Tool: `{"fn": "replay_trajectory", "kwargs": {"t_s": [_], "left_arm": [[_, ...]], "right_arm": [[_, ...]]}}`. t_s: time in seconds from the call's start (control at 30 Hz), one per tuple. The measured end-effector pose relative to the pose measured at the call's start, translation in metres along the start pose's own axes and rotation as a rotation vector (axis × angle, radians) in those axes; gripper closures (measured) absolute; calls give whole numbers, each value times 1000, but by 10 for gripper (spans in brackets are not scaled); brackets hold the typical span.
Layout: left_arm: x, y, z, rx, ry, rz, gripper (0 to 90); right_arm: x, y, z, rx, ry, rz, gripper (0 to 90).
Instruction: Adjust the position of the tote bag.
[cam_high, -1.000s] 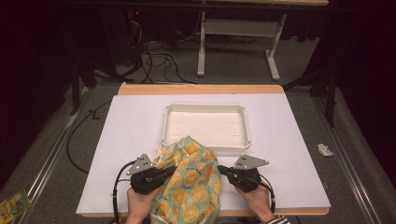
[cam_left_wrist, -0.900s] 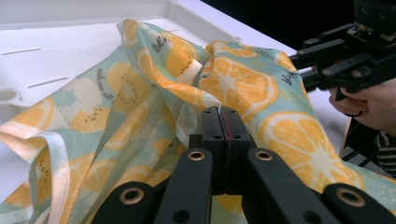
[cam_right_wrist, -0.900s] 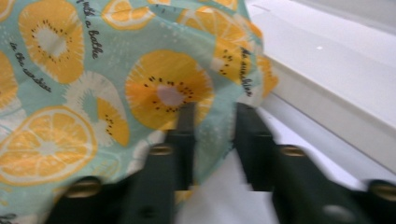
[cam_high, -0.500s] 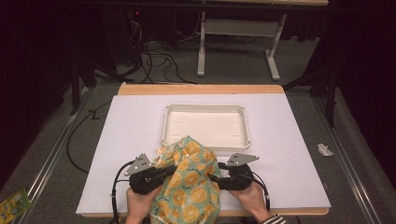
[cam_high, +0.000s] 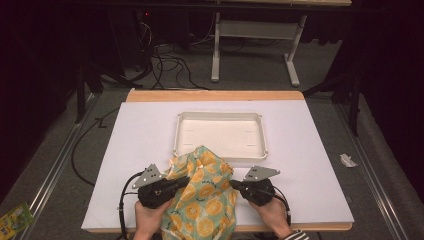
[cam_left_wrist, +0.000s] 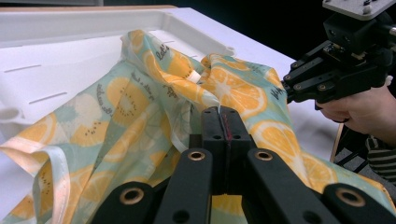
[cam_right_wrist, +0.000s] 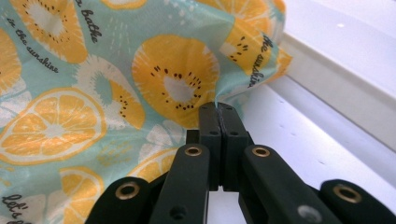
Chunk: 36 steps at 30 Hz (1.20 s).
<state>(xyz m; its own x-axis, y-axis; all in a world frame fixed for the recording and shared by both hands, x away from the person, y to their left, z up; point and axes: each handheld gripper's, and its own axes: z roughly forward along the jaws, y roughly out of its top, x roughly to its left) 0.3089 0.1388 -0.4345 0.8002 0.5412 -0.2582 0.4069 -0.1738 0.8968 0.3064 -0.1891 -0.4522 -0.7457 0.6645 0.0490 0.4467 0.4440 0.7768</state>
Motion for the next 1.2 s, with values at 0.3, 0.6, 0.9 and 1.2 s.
{"fn": "replay_trajectory", "kwargs": {"t_s": [0.3,0.6,0.9,1.2], "left_arm": [[-3,7,-2,-11,-5,13,900],[-3,12,-7,-32,-4,9,900],[-3,13,-6,-34,-9,11,900],[-2,14,-7,-35,-3,7,900]], "right_arm": [[-15,-6,-15,-20,-39,42,900],[-20,-14,-12,20,-72,39,900],[-19,-16,-10,34,-79,46,843],[-6,1,-37,-81,-75,13,558]]}}
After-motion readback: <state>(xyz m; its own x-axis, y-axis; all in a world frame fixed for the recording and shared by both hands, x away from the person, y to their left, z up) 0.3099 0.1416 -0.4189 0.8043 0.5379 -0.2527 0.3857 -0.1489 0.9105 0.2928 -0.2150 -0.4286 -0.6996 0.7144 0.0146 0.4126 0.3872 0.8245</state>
